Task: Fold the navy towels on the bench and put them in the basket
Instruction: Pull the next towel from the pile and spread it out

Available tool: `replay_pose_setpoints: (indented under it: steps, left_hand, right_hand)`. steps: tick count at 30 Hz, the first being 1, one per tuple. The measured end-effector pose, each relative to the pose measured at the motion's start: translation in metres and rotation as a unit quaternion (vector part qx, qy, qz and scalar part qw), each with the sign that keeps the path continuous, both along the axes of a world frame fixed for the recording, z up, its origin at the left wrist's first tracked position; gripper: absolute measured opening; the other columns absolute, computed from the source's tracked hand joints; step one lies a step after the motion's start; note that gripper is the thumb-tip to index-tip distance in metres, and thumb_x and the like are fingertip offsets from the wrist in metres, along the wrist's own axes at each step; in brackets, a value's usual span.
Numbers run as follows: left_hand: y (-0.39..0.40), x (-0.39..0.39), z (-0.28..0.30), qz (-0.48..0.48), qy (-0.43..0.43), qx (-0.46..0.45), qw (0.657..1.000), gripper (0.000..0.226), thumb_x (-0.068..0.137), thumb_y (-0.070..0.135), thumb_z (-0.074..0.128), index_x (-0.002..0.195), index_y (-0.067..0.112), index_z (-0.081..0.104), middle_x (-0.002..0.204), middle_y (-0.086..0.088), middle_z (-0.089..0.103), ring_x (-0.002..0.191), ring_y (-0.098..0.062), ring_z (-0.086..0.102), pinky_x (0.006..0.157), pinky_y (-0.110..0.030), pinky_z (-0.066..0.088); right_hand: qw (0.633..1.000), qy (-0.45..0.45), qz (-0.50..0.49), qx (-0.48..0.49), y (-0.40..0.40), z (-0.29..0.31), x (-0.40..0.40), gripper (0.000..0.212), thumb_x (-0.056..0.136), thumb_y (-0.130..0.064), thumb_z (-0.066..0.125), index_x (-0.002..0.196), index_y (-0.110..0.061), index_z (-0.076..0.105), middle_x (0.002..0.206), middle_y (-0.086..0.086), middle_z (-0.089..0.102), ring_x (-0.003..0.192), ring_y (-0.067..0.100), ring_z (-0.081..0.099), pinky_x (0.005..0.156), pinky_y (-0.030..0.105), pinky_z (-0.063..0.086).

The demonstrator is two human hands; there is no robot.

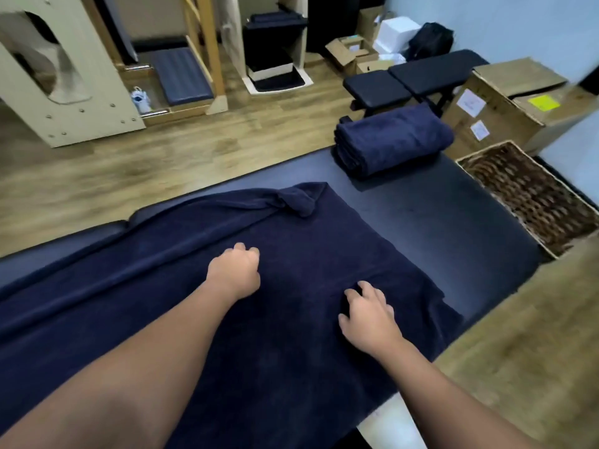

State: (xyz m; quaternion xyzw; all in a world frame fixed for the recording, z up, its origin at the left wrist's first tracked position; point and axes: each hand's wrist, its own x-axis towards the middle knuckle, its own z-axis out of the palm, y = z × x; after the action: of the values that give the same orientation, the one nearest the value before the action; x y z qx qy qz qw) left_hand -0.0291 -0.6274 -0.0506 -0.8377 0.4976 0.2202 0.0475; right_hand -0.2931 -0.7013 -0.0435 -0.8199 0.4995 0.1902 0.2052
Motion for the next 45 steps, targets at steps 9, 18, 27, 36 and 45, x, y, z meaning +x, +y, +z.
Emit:
replay_pose_setpoints:
  steps: [9, 18, 27, 36, 45]
  left_hand:
    - [0.008, 0.060, -0.004, 0.191, 0.020, -0.066, 0.979, 0.030, 0.105, 0.029, 0.036, 0.134, 0.019, 0.035, 0.100, -0.005, 0.057, 0.086, -0.029, 0.054, 0.069, -0.041, 0.046]
    - [-0.027, 0.125, -0.005, 0.424, 0.103, -0.070, 0.897, 0.047, 0.103, 0.030, 0.049, 0.145, 0.031, 0.028, 0.066, -0.006, 0.072, 0.048, -0.021, 0.070, 0.058, -0.040, 0.063]
    - [-0.063, 0.183, -0.014, 0.350, 0.011, -0.127, 0.928, 0.016, 0.101, 0.026, 0.052, 0.091, 0.014, 0.049, 0.079, -0.015, 0.067, 0.074, -0.037, 0.065, 0.074, -0.046, 0.056]
    - [-0.128, 0.145, -0.003, 0.180, 0.104, -0.020, 0.978, 0.091, 0.094, 0.050, 0.062, 0.158, 0.044, -0.002, 0.167, -0.016, 0.015, 0.153, -0.038, 0.018, 0.118, -0.061, 0.023]
    - [-0.096, 0.063, -0.031, 0.078, -0.029, 0.030, 0.996, 0.081, 0.098, 0.066, 0.036, 0.161, 0.034, -0.004, 0.167, -0.008, -0.022, 0.154, -0.033, -0.018, 0.119, -0.068, 0.009]
  right_hand:
    - [0.995, -0.064, 0.069, 0.007, -0.049, 0.001, 0.117, 0.058, 0.099, -0.045, 0.052, 0.152, -0.028, 0.037, 0.159, 0.003, 0.031, 0.141, 0.030, 0.033, 0.110, 0.050, 0.036]
    - [0.990, -0.119, 0.051, -0.051, -0.137, -0.012, 0.189, 0.088, 0.099, -0.039, 0.057, 0.157, -0.042, -0.008, 0.097, 0.002, 0.065, 0.080, 0.024, 0.055, 0.065, 0.037, 0.047]
    - [0.990, -0.117, -0.002, -0.073, -0.210, -0.011, 0.237, 0.029, 0.099, -0.037, 0.055, 0.120, -0.018, 0.060, 0.117, 0.014, 0.066, 0.107, 0.039, 0.061, 0.075, 0.037, 0.042]
    - [0.982, -0.176, -0.026, -0.061, -0.268, -0.001, 0.254, 0.058, 0.095, -0.034, 0.060, 0.146, -0.018, 0.038, 0.133, 0.021, 0.058, 0.123, 0.043, 0.053, 0.094, 0.045, 0.046]
    - [0.986, -0.063, 0.099, -0.116, -0.199, -0.061, 0.162, 0.070, 0.100, -0.062, 0.032, 0.161, -0.038, 0.006, 0.170, 0.003, -0.005, 0.154, 0.037, -0.007, 0.115, 0.072, 0.010]
